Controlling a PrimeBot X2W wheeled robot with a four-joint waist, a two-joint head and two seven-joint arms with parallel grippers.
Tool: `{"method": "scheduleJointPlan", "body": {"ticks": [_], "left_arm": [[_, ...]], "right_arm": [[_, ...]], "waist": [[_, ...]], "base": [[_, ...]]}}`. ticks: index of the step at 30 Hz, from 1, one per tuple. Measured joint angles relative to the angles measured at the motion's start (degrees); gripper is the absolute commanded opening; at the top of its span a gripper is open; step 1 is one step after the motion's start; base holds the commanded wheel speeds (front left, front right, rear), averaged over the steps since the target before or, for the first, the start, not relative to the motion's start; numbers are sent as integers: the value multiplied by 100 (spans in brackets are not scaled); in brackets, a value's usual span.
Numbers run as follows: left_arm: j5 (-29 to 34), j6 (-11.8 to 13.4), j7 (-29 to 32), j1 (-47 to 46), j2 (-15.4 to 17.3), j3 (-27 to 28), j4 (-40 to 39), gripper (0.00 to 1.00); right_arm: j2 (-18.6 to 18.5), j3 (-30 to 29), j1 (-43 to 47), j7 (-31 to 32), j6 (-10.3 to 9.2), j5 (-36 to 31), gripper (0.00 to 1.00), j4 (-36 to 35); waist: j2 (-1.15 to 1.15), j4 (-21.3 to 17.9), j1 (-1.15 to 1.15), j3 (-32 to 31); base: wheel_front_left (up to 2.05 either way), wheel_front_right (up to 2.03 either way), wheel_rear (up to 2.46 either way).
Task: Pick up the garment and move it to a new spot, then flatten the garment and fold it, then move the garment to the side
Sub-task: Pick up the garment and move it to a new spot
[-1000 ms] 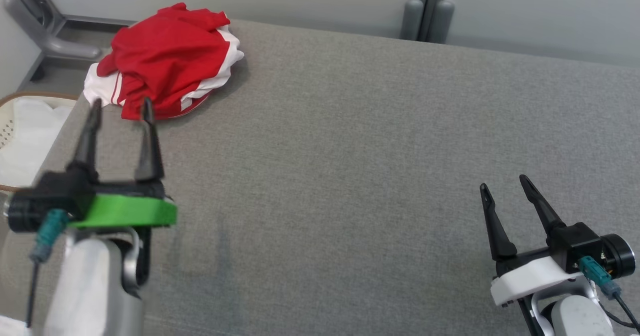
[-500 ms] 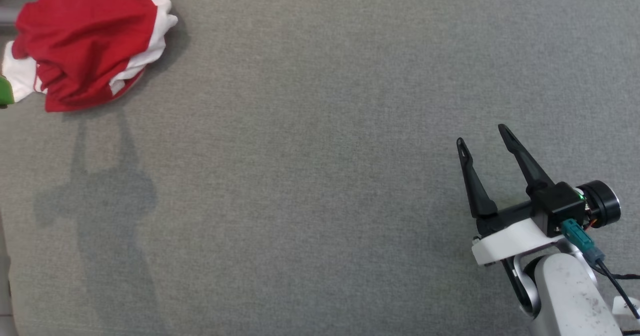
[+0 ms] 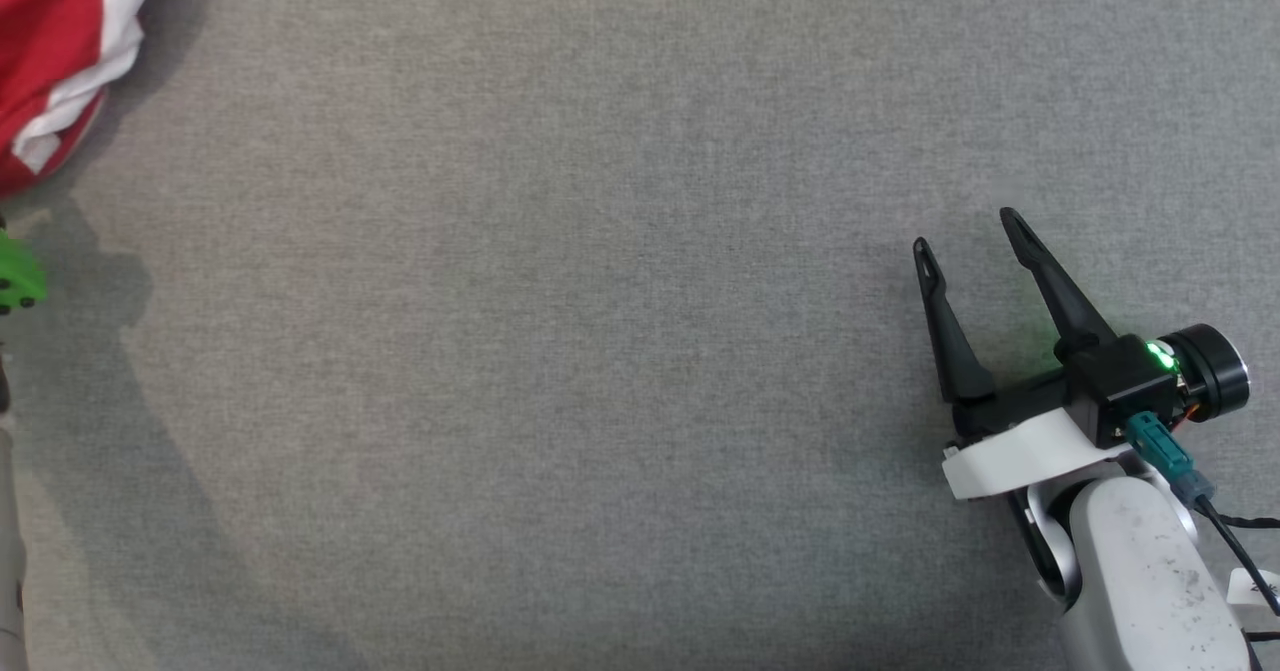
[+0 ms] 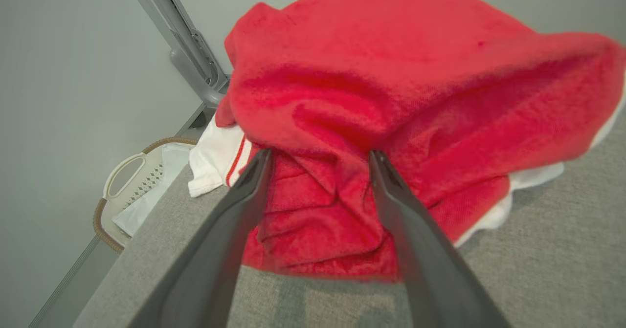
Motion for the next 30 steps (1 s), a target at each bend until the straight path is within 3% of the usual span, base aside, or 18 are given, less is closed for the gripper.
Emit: {"method": "scheduleJointPlan", "body": {"ticks": [9, 10, 11, 12, 13, 14, 23, 30], "left_arm": [[-268, -68, -105, -270, -67, 1, 590, 100], [-294, -79, -107, -297, -64, -13, 638, 93], [-300, -90, -107, -313, -57, -31, 670, 55], [-303, -97, -108, -333, -52, -51, 706, 36], [-319, -107, -116, -358, -52, -65, 736, 25], [-338, -112, -131, -379, -53, -78, 748, 0], [-376, -137, -434, -421, 19, -277, 857, 0], [-164, -146, -597, -420, 223, -635, 515, 0]], "right_arm": [[-1, 108, -55, 0, 0, -7, 100, -25], [-1, 125, -59, 0, 0, -7, 100, -26], [-1, 140, -65, 0, 0, -7, 100, -27], [-1, 154, -69, 0, 0, -7, 100, -31], [0, 163, -69, 0, 0, -7, 100, -36], [0, 163, -69, 0, 0, -7, 100, -37], [0, 113, -13, 0, 0, 83, 100, 37], [1, 175, 115, 0, 0, 230, 100, 138]], "waist": [[0, -57, 0, 205], [0, -64, 0, 205], [0, -71, 0, 203], [0, -81, 0, 202], [0, -91, 0, 198], [0, -97, 0, 190], [0, -117, 0, -93], [0, -110, 0, -511]], "base": [[0, 0, 0], [0, 0, 0], [0, 0, 0], [0, 0, 0], [0, 0, 0], [0, 0, 0], [0, 0, 0], [0, 0, 0]]}}
